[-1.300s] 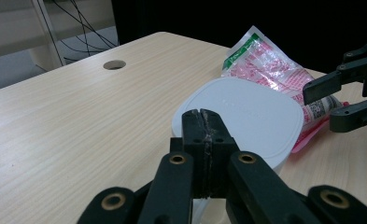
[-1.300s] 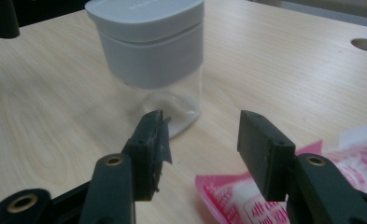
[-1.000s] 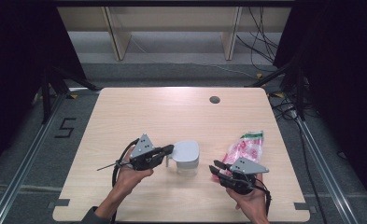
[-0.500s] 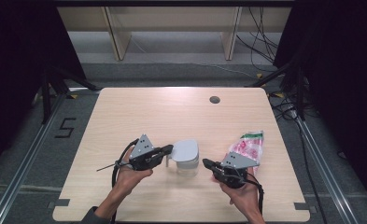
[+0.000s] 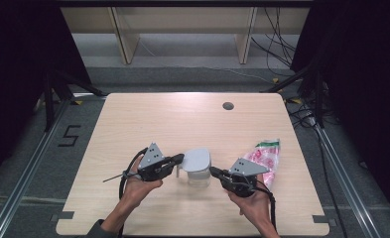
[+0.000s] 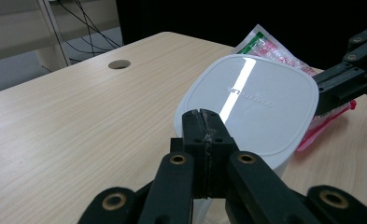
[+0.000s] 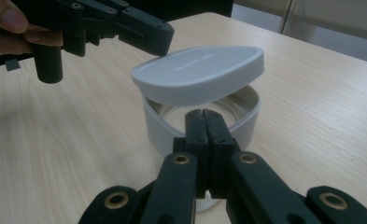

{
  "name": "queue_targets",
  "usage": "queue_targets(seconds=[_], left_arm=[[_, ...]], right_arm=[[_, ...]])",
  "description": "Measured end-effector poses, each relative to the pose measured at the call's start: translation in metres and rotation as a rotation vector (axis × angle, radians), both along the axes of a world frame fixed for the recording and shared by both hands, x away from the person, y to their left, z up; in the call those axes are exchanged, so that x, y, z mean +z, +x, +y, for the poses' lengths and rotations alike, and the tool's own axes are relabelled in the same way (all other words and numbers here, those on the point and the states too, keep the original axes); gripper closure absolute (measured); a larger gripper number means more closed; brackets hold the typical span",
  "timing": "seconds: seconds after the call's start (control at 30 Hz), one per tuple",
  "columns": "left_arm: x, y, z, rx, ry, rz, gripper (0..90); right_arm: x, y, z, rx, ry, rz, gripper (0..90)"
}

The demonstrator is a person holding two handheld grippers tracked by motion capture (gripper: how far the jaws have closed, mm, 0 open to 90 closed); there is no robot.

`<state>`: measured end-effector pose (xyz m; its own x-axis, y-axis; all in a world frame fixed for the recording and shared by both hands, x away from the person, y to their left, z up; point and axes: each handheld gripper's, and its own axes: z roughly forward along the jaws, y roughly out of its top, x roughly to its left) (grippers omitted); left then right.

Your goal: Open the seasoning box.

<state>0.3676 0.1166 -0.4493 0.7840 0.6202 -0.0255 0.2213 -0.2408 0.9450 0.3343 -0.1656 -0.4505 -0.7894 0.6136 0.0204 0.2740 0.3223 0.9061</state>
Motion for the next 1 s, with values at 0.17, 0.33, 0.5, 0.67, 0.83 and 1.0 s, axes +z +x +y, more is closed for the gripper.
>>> queue_targets(seconds=[0.17, 0.33, 0.5, 0.67, 0.83, 1.0], left_arm=[[-0.001, 0.0, 0.001, 0.001, -0.007, 0.007, 89.2], [0.001, 0.001, 0.003, -0.01, -0.04, 0.017, 81.3], [0.007, -0.005, 0.012, -0.015, -0.045, 0.011, 66.4], [0.0, -0.008, 0.025, -0.032, -0.023, 0.049, 48.3], [-0.009, -0.013, 0.029, -0.027, 0.012, 0.07, 38.6], [-0.015, -0.02, 0.028, -0.036, 0.051, 0.078, 33.5]], right_arm=[[0.002, 0.001, 0.004, 0.007, 0.007, 0.006, 90.0], [0.004, 0.0, 0.006, -0.011, 0.008, 0.006, 90.0], [0.009, 0.0, 0.008, 0.015, 0.001, -0.016, 90.0], [0.013, -0.001, 0.013, 0.023, -0.014, -0.019, 90.0], [0.014, 0.001, 0.018, 0.026, -0.01, -0.021, 90.0], [0.017, 0.003, 0.028, 0.032, -0.007, -0.073, 90.0]])
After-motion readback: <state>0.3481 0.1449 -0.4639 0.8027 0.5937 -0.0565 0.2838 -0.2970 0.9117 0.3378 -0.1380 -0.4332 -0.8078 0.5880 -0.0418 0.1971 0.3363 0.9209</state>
